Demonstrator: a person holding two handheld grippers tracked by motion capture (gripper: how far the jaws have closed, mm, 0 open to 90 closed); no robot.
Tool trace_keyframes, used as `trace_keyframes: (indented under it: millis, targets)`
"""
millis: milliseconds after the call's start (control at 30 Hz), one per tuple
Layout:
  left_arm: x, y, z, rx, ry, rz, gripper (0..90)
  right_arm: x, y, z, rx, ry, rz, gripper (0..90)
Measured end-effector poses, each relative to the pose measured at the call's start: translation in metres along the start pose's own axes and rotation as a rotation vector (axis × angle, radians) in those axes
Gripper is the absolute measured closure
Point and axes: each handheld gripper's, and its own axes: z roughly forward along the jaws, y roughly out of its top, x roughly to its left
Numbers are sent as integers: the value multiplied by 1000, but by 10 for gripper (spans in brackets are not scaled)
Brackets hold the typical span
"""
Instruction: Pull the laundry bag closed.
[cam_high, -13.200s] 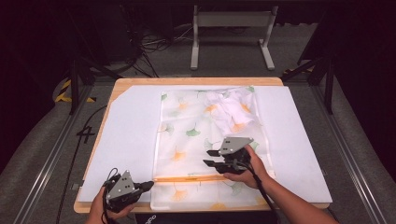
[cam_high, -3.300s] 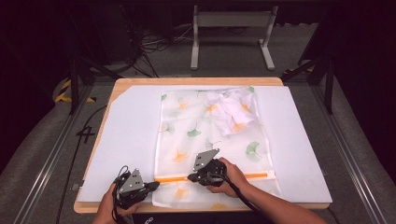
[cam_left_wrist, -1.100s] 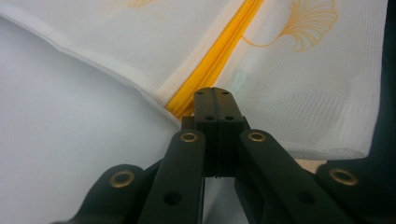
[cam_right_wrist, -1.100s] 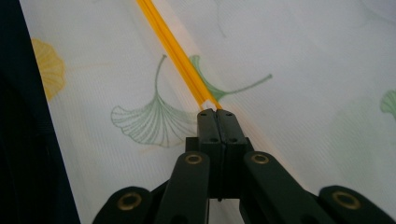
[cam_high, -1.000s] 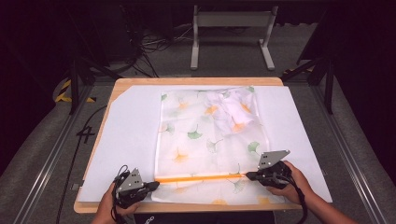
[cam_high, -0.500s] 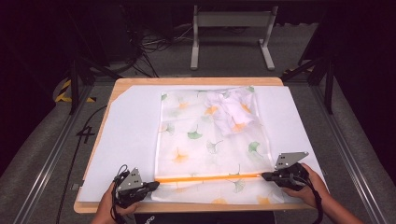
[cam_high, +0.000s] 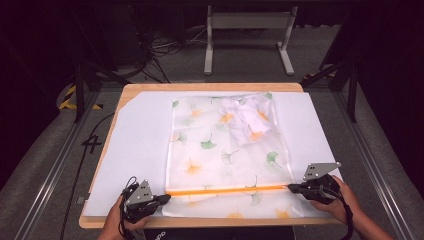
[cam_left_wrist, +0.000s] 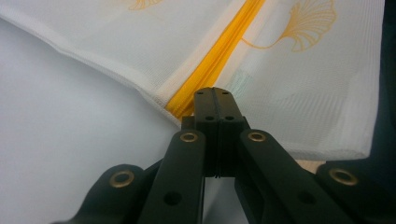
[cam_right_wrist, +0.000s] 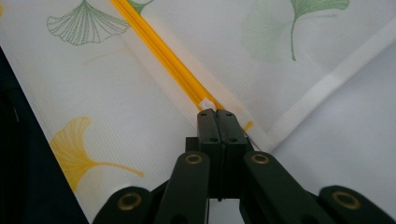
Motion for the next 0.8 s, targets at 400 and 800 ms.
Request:
trace_keyframes:
  millis: [400,800]
  targets:
    - [0,0,0,-2,1,3,900,-4,-8,-3,10,-17,20,900]
    - [0,0,0,-3,1,5,900,-2,-9,-2,-2,-30,10,900]
